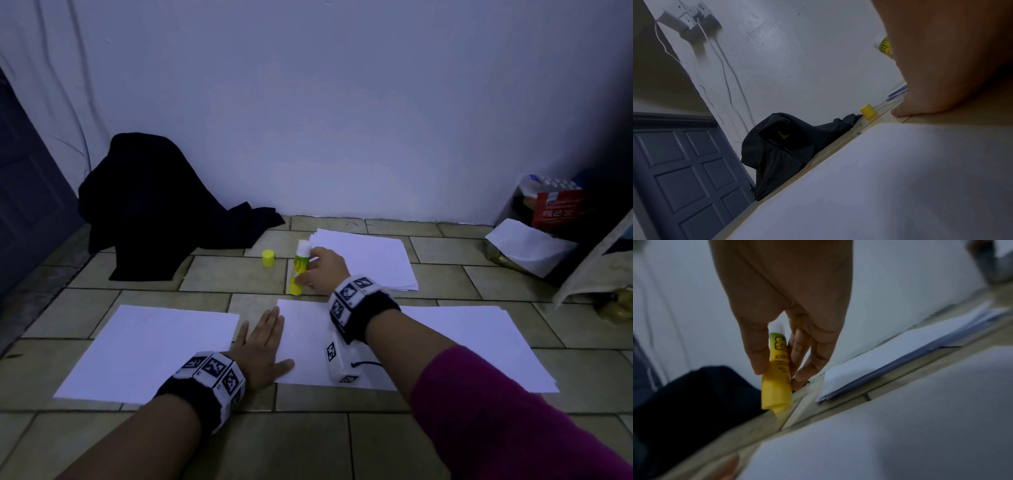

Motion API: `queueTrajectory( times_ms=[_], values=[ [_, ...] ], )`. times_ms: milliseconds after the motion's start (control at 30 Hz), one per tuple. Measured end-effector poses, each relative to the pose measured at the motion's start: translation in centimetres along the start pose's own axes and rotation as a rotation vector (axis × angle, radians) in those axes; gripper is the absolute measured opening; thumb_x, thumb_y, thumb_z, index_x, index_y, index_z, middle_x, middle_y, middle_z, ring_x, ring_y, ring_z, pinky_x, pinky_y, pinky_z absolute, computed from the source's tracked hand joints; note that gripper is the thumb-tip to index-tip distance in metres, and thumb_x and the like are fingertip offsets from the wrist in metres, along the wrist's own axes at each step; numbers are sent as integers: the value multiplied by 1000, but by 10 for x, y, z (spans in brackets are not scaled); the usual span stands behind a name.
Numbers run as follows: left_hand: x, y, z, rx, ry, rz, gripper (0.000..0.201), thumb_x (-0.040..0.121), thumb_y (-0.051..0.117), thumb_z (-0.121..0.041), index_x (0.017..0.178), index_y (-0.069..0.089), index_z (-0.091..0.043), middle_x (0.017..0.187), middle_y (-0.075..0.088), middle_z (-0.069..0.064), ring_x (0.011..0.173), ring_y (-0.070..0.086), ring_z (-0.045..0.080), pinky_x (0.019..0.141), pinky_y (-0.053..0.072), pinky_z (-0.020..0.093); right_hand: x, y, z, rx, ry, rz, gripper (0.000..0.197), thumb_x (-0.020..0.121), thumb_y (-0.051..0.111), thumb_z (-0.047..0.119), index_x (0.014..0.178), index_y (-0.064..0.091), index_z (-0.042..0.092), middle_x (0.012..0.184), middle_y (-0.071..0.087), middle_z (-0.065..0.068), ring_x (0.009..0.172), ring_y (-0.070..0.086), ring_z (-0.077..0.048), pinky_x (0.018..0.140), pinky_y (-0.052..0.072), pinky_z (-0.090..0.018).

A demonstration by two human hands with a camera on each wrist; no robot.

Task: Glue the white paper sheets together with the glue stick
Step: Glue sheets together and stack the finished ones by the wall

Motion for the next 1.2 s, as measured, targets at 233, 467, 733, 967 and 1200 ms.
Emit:
queueTrajectory(
  times_ms=[233, 467, 733, 967, 1200],
  values=[
    [8, 4, 4, -34, 26, -12, 124, 44, -10, -71, 148, -22, -7, 157, -27, 2, 146, -21, 15, 116, -12, 41, 19, 39, 21, -256, -136, -13, 37, 78, 69, 7, 113, 55, 7, 110, 63, -14, 101, 60, -32, 77, 50, -36],
    [11, 5, 6, -33, 13, -6, 123, 45, -9, -72, 148, -23, -5, 157, -27, 3, 146, -21, 15, 116, -11, 41, 25, 46, 26, -338, -140, -3, 42, 79, 69, 12, 117, 50, 7, 113, 61, -15, 98, 60, -32, 73, 48, -33],
    [7, 2, 8, -80, 6, 5, 91, 92, 29, -64, 151, -18, -13, 158, -26, 0, 146, -20, 12, 116, -11, 38, -4, -7, 12, -124, -71, 71, 51, 79, 76, 21, 123, 52, 9, 116, 60, -6, 108, 57, -19, 89, 47, -28],
    [8, -2, 10, -174, 29, -30, 87, 95, 43, -56, 153, -8, -18, 159, -20, -5, 146, -17, 11, 117, -10, 37, -46, -87, -52, -361, 43, 37, 20, 81, 73, 29, 92, 64, 14, 102, 66, -2, 86, 58, -13, 74, 48, -22],
    [5, -5, 9, -212, 34, -63, 113, 70, 33, -84, 154, -2, -17, 160, -15, -5, 147, -12, 11, 118, -6, 38, -93, -122, -117, -717, 368, 242, 101, 67, 78, 55, 145, 28, 17, 150, 31, -4, 135, 35, -22, 105, 36, -36]
  ],
)
Point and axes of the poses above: each hand's wrist, its own x-axis towards the middle knuckle, its own y-axis out of the palm, z = x × y, the point moved 4 cm from there along x, towards the middle knuckle
